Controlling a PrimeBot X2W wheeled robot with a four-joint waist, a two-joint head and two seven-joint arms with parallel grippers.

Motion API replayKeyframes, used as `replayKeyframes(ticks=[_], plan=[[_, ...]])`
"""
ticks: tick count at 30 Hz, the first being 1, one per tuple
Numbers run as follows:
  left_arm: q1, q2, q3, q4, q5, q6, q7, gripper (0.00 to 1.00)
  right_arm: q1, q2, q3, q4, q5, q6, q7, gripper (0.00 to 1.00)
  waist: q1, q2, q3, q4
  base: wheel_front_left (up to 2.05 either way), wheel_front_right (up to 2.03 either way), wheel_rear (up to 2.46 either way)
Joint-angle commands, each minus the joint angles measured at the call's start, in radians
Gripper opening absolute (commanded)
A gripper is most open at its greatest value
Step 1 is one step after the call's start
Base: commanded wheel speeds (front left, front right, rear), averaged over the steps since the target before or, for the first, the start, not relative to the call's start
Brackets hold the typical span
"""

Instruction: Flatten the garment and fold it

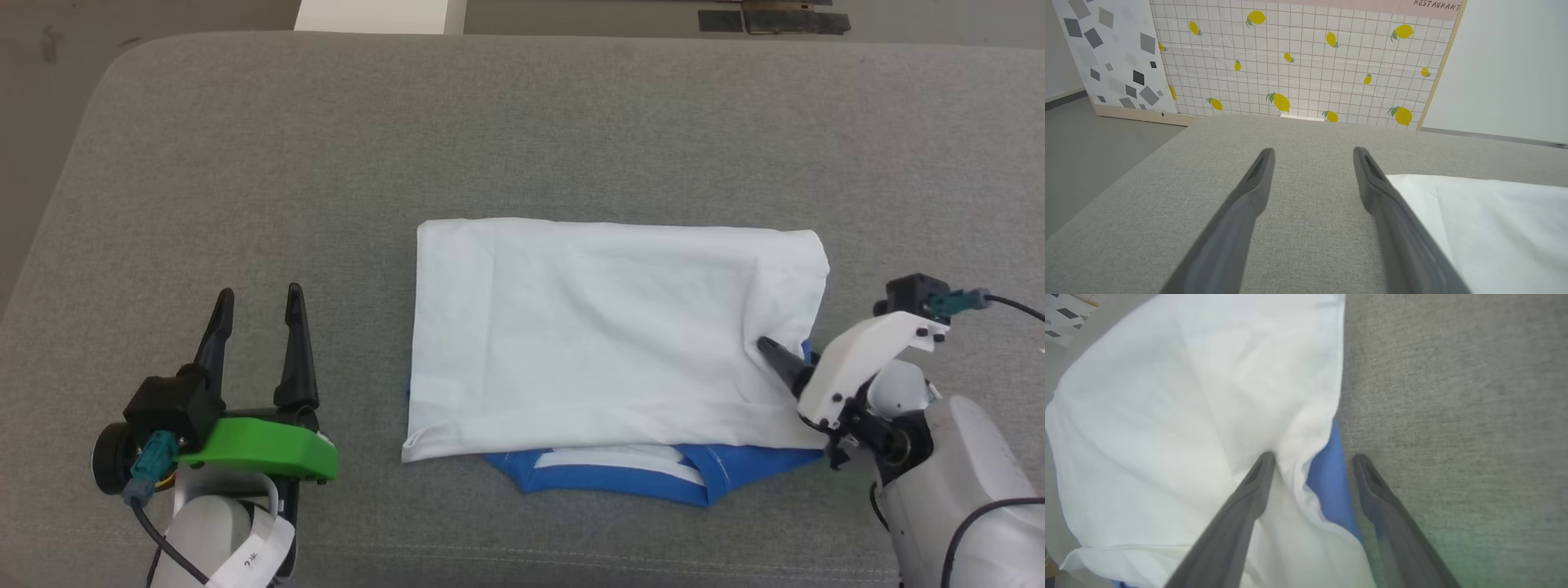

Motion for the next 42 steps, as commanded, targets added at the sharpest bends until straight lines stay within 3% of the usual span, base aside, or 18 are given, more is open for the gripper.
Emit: replayKeyframes(ticks=[1,2,4,5,6,11,17,22,28,34,42], plan=[[-0.006,-0.006,0.006,0.003,0.017,-0.006,-0.004,1.0,0.022,0.037,0.043,0.045,0.025,-0.001,0.029,1.0,0.0001,0.0,0.0,0.001,0.0,0.0,0.0],[-0.006,-0.009,0.008,0.002,0.019,-0.007,-0.004,1.0,0.02,0.037,0.062,0.05,0.039,-0.001,0.03,0.61,0.0001,0.0,0.0,0.001,0.0,0.0,0.0],[-0.004,-0.013,0.01,0.004,0.023,-0.011,-0.004,1.0,0.017,0.037,0.084,0.053,0.066,-0.001,0.019,0.31,0.0001,0.0,-0.001,0.002,0.0,0.0,0.0],[-0.004,-0.014,0.012,0.004,0.024,-0.012,-0.004,1.0,0.016,0.037,0.091,0.053,0.07,-0.001,0.01,0.06,0.0001,0.0,-0.002,0.001,0.0,0.0,0.0],[-0.004,-0.016,0.014,0.006,0.025,-0.014,-0.004,1.0,0.015,0.037,0.092,0.053,0.07,-0.001,-0.007,0.0,0.0001,0.0,-0.002,0.0,0.0,0.0,0.0],[0.001,-0.022,0.022,0.012,0.03,-0.022,-0.004,1.0,0.011,0.037,0.043,0.052,0.024,-0.001,-0.087,0.0,0.0001,0.0,-0.008,-0.007,0.0,0.0,0.0],[0.007,-0.027,0.032,0.015,0.036,-0.028,-0.004,1.0,0.03,0.037,-0.112,0.003,-0.099,-0.001,-0.15,0.0,0.0001,0.0,-0.017,-0.02,0.0,0.0,0.0],[0.014,-0.032,0.033,0.011,0.045,-0.032,-0.004,1.0,0.078,0.037,-0.292,-0.117,-0.253,-0.001,-0.152,0.0,0.0001,0.0,-0.02,-0.029,0.0,0.0,0.0],[0.018,-0.035,0.032,0.017,0.048,-0.037,-0.004,1.0,0.146,0.037,-0.378,-0.288,-0.364,-0.001,-0.106,0.0,0.0001,0.0,-0.026,-0.038,0.0,0.0,0.0],[0.024,-0.038,0.031,0.025,0.049,-0.043,-0.004,1.0,0.211,0.037,-0.308,-0.475,-0.359,-0.001,-0.057,0.0,0.0001,0.0,-0.038,-0.041,0.0,0.0,0.0],[0.025,-0.041,0.023,0.035,0.052,-0.049,-0.004,1.0,0.268,0.037,-0.061,-0.751,-0.356,-0.001,0.07,0.0,0.0001,0.0,-0.045,-0.03,0.0,0.0,0.0]])
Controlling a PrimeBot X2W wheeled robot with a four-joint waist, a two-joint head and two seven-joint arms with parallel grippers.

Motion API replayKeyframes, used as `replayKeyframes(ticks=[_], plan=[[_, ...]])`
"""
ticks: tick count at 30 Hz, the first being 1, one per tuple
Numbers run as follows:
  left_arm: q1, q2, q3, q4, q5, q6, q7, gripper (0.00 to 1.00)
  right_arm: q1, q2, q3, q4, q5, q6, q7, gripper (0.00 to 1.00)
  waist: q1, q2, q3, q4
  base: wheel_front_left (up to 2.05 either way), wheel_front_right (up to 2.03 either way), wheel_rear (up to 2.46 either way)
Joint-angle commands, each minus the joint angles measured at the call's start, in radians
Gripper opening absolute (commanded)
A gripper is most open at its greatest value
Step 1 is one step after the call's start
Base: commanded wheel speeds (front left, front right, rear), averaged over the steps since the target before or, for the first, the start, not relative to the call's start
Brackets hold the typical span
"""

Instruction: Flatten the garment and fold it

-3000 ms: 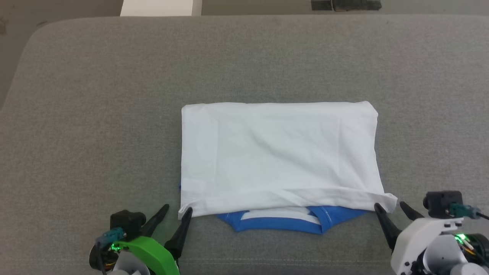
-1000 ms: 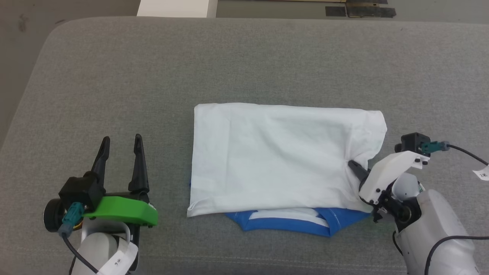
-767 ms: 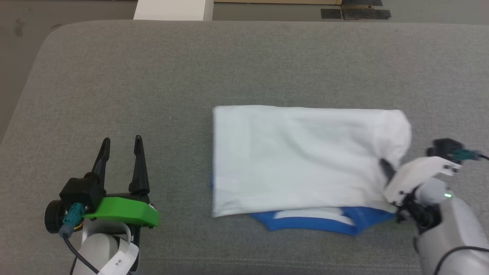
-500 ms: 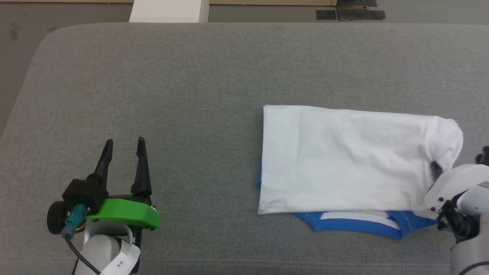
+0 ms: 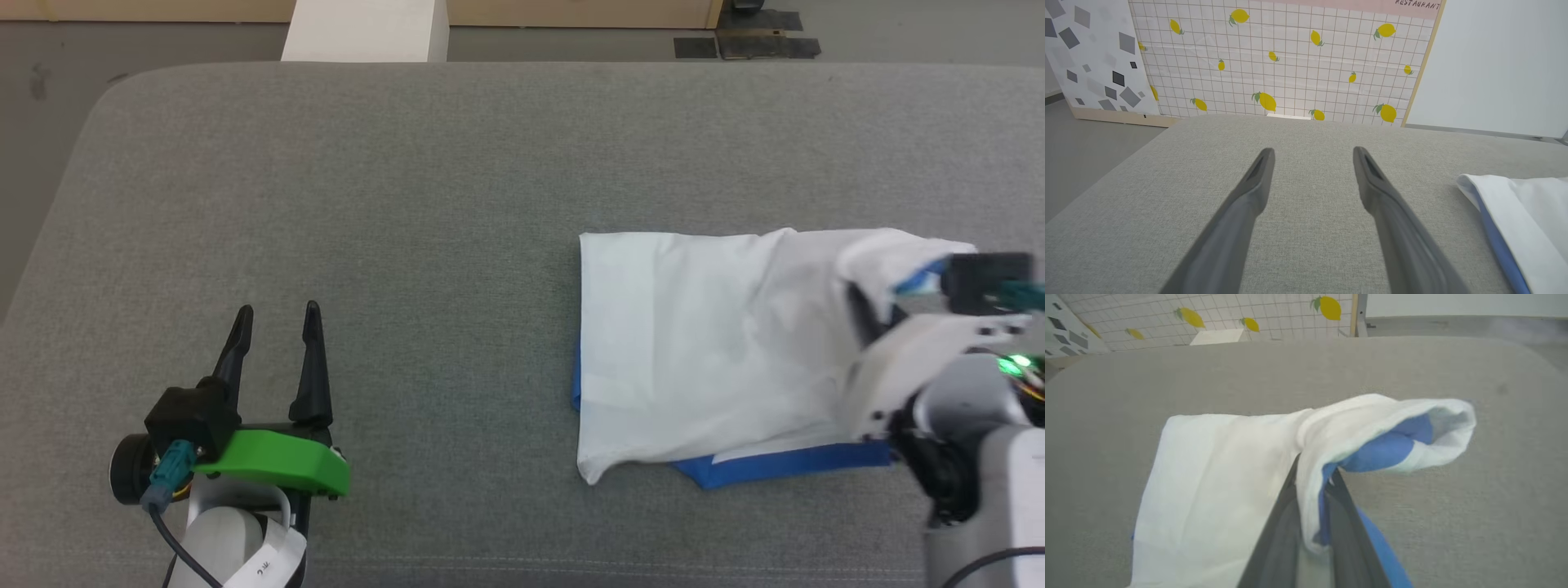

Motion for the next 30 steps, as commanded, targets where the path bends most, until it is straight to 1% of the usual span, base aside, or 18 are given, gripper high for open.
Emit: replayKeyframes(ticks=[1,3,6,11,15,20,21,22,23,24,27,30], plan=[[0.011,-0.005,-0.002,0.004,0.006,-0.004,-0.004,1.0,0.009,0.0,0.048,-0.03,-0.001,-0.002,0.021,0.0,0.0,0.0,0.0,0.004,0.0,0.0,0.0],[0.01,-0.005,-0.004,0.005,0.006,-0.005,-0.004,1.0,0.004,0.0,0.125,-0.054,-0.006,-0.002,0.054,0.0,0.0,0.0,0.002,0.009,0.0,0.0,0.0],[0.006,-0.006,-0.01,0.008,0.005,-0.007,-0.004,1.0,-0.018,0.0,0.224,-0.042,-0.02,-0.002,0.091,0.0,0.0,0.0,0.009,0.021,0.0,0.0,0.0],[-0.008,-0.008,-0.022,0.011,0.001,-0.009,-0.004,1.0,-0.081,0.0,0.36,0.062,-0.012,-0.002,0.125,0.0,0.0,0.0,0.029,0.049,0.0,0.0,0.0],[-0.022,-0.009,-0.027,0.011,-0.001,-0.01,-0.004,1.0,-0.138,0.0,0.417,0.174,0.0,-0.002,0.141,0.0,0.0,0.0,0.051,0.074,0.0,0.0,0.0],[-0.036,-0.011,-0.029,0.011,-0.006,-0.011,-0.004,1.0,-0.186,0.0,0.453,0.303,0.032,-0.002,0.143,0.0,0.0,0.0,0.075,0.098,0.0,0.0,0.0],[-0.038,-0.011,-0.028,0.011,-0.007,-0.011,-0.004,1.0,-0.193,0.0,0.458,0.326,0.039,-0.002,0.142,0.09,0.0,0.0,0.078,0.101,0.0,0.0,0.0],[-0.039,-0.011,-0.027,0.011,-0.008,-0.011,-0.004,1.0,-0.198,0.0,0.466,0.341,0.046,-0.002,0.139,0.36,0.0,0.0,0.08,0.103,0.0,0.0,0.0],[-0.04,-0.011,-0.026,0.012,-0.009,-0.011,-0.004,1.0,-0.202,0.0,0.475,0.357,0.059,-0.002,0.136,0.88,0.0,0.0,0.083,0.104,0.0,0.0,0.0],[-0.04,-0.011,-0.024,0.012,-0.009,-0.011,-0.004,1.0,-0.206,0.0,0.48,0.368,0.07,-0.002,0.134,1.0,0.0,0.0,0.084,0.105,0.0,0.0,0.0],[-0.041,-0.012,-0.019,0.013,-0.009,-0.01,-0.004,1.0,-0.222,0.0,0.504,0.386,0.094,-0.002,0.117,1.0,0.0,0.0,0.085,0.101,0.0,0.0,0.0],[-0.037,-0.012,-0.011,0.014,-0.009,-0.007,-0.004,1.0,-0.24,0.0,0.527,0.379,0.103,-0.002,0.099,1.0,0.0,0.0,0.079,0.09,0.0,0.0,0.0]])
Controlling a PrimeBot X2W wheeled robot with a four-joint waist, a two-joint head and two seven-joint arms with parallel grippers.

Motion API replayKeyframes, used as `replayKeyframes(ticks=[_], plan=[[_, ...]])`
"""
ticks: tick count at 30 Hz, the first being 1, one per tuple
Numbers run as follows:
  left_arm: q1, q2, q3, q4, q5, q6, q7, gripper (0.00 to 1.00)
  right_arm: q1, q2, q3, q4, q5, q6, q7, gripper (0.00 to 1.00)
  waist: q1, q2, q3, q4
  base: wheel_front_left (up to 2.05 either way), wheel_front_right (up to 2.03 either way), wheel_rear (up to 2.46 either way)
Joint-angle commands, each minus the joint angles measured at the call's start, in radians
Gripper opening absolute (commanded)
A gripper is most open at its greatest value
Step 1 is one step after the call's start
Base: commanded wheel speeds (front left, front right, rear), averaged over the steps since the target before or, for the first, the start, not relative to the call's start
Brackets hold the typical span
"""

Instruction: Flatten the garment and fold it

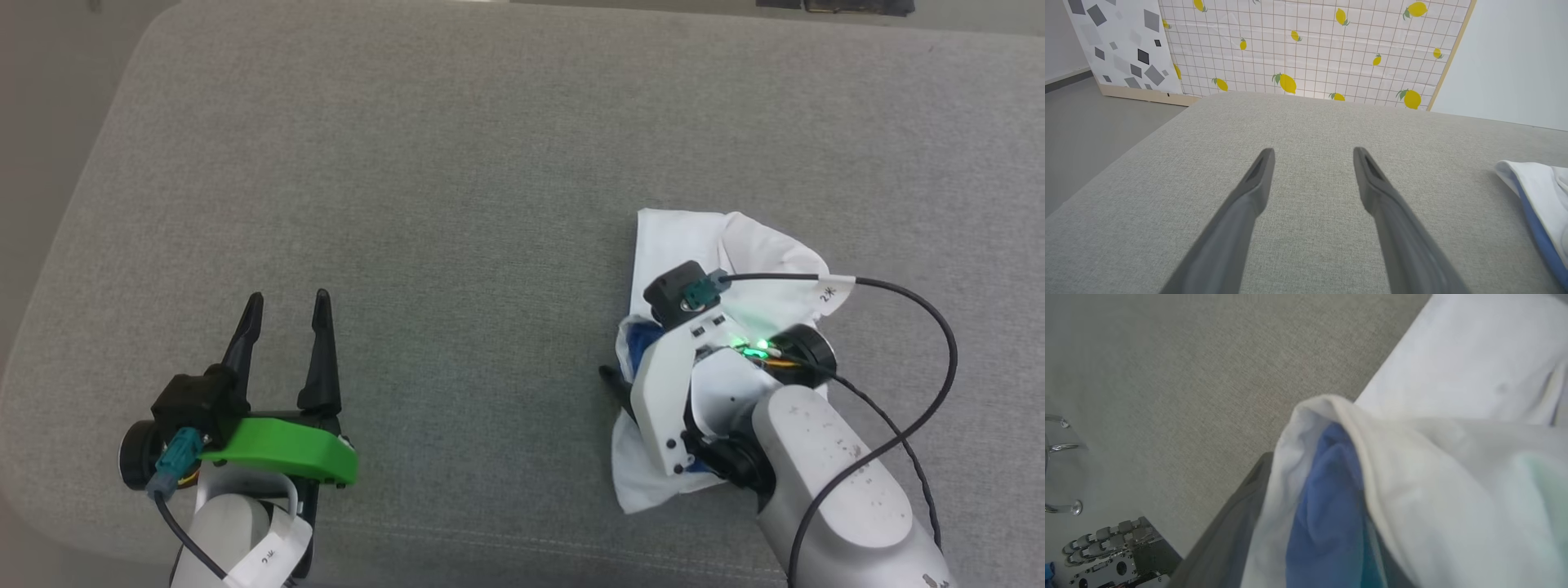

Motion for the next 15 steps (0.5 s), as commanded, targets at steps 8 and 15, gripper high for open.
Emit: replayKeyframes(ticks=[8,15], plan=[[0.001,-0.005,0.011,0.01,-0.002,0.002,-0.004,1.0,-0.046,-0.017,0.013,-0.118,0.033,-0.002,-0.086,1.0,0.0,-0.0001,-0.048,-0.034,0.0,0.0,0.0],[0.019,-0.006,0.011,0.012,-0.002,0.001,-0.004,1.0,0.0,-0.062,0.024,-0.18,0.061,-0.002,-0.01,1.0,0.0,-0.0001,-0.08,-0.049,0.0,0.0,0.0]])
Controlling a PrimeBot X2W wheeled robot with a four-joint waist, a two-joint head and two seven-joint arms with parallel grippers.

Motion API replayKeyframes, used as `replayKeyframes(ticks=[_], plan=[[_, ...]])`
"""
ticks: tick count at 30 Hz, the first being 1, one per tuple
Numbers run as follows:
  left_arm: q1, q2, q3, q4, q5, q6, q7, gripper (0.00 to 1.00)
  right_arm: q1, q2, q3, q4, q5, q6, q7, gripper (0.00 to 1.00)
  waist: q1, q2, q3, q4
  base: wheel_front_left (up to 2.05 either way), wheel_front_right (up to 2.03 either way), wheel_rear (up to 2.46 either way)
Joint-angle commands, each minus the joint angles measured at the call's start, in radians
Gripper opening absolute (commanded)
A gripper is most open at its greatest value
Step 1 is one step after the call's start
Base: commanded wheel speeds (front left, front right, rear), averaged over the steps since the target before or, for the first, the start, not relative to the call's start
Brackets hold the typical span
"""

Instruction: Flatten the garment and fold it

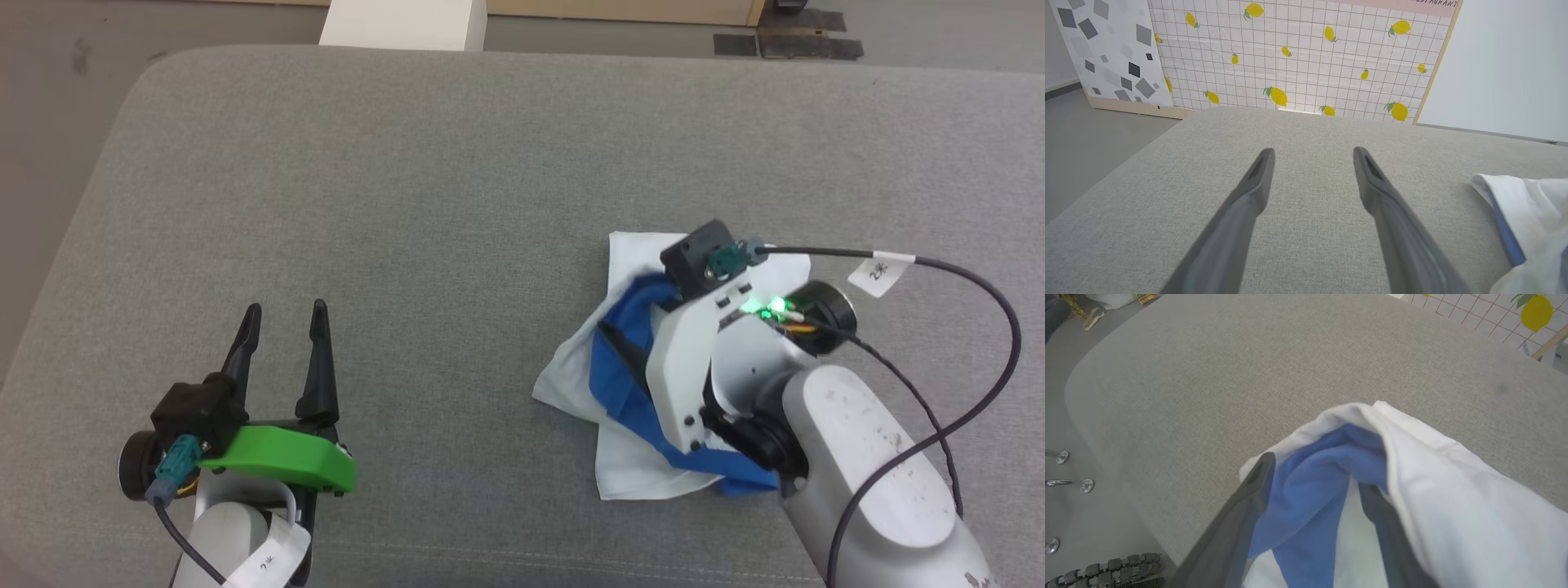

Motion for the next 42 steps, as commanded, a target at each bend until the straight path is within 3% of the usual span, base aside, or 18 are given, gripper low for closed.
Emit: replayKeyframes(ticks=[1,9,20,31,35,42], plan=[[0.009,-0.004,0.0,0.0,-0.003,0.001,-0.004,1.0,0.029,-0.012,0.005,-0.006,0.012,-0.002,0.028,1.0,-0.0001,0.0,-0.009,-0.006,0.0,0.0,0.0],[0.014,-0.004,-0.006,-0.006,-0.007,0.002,-0.004,1.0,0.092,-0.056,0.037,-0.051,0.066,-0.002,0.146,1.0,-0.0001,0.0,-0.015,-0.001,0.0,0.0,0.0],[0.05,-0.004,-0.003,-0.006,-0.01,0.008,-0.004,1.0,0.199,-0.108,-0.008,-0.288,0.123,-0.002,0.167,1.0,-0.0001,0.0,-0.06,0.002,0.0,0.0,0.0],[0.073,-0.004,-0.001,-0.019,-0.007,0.008,-0.004,1.0,0.341,-0.042,-0.254,-0.468,0.002,-0.002,-0.006,1.0,-0.0001,0.0,-0.084,-0.007,0.0,0.0,0.0],[0.077,-0.004,-0.001,-0.023,-0.005,0.006,-0.004,1.0,0.38,0.007,-0.348,-0.442,-0.054,-0.002,-0.163,1.0,-0.0001,0.0,-0.089,-0.013,0.0,0.0,0.0],[0.08,-0.004,-0.005,-0.023,-0.003,0.005,-0.004,1.0,0.411,0.038,-0.411,-0.37,-0.093,-0.002,-0.304,1.0,-0.0001,0.0,-0.095,-0.014,0.0,0.0,0.0]])
